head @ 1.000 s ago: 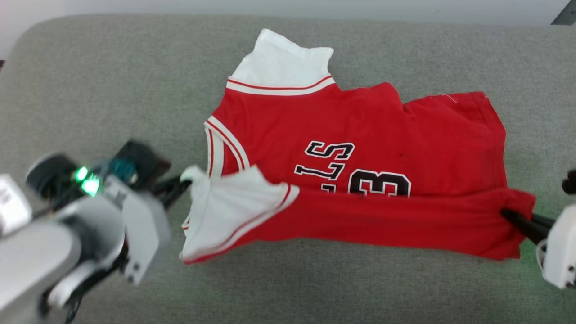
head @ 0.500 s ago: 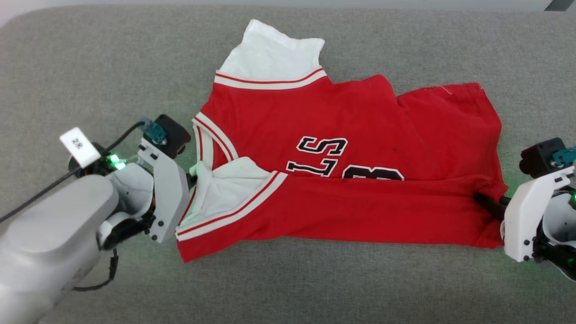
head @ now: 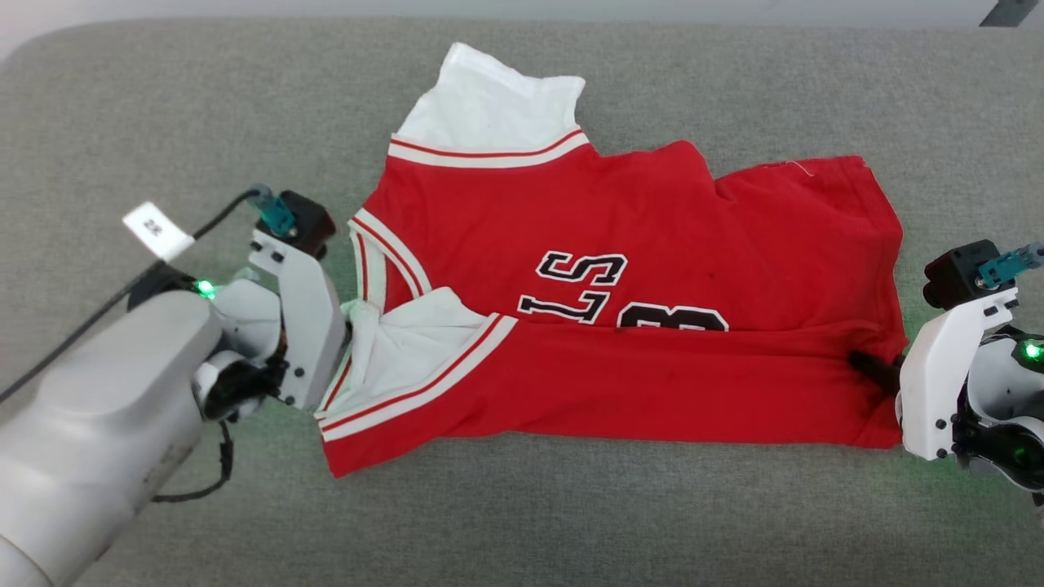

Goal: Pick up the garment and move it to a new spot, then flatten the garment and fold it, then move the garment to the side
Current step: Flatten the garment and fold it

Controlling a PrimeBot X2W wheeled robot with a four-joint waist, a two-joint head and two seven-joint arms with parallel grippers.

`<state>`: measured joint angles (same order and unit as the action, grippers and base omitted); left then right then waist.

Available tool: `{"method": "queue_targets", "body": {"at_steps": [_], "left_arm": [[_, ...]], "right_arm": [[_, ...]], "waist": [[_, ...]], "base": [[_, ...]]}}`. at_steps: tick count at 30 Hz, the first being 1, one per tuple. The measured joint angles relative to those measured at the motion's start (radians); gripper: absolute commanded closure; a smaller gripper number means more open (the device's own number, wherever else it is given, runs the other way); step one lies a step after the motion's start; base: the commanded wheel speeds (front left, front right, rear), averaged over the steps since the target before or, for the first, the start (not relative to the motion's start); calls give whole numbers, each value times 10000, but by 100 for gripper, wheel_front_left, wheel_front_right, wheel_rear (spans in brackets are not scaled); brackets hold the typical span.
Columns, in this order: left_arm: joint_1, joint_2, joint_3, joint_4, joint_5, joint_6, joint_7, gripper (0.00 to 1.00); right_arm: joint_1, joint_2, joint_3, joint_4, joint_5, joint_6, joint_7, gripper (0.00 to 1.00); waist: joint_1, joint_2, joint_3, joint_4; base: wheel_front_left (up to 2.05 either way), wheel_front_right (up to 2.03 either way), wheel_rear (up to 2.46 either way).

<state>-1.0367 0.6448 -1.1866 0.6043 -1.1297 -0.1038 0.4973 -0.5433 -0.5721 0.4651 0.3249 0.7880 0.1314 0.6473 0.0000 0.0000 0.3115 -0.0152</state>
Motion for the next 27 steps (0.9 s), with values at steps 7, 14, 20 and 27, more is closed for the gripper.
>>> {"method": "queue_targets", "body": {"at_steps": [7,14,20,27], "left_arm": [[-142,270,13,-228,194,157,-94,0],[-190,828,61,-1202,219,581,23,0],[324,1325,330,-2660,-500,1613,550,0],[1193,1820,499,-4562,-1463,3191,1302,0]], "right_arm": [[-44,8,17,278,38,-2,52,0],[83,82,-295,221,-96,0,-357,0],[391,104,-972,-360,-675,0,-1622,0],[1153,433,-2163,-1365,-1645,0,-3258,0]], "waist": [[0,0,-310,212],[0,0,-696,474],[0,0,-954,597],[0,0,-1002,485]], "base": [[0,0,0],[0,0,0],[0,0,0],[0,0,0]]}}
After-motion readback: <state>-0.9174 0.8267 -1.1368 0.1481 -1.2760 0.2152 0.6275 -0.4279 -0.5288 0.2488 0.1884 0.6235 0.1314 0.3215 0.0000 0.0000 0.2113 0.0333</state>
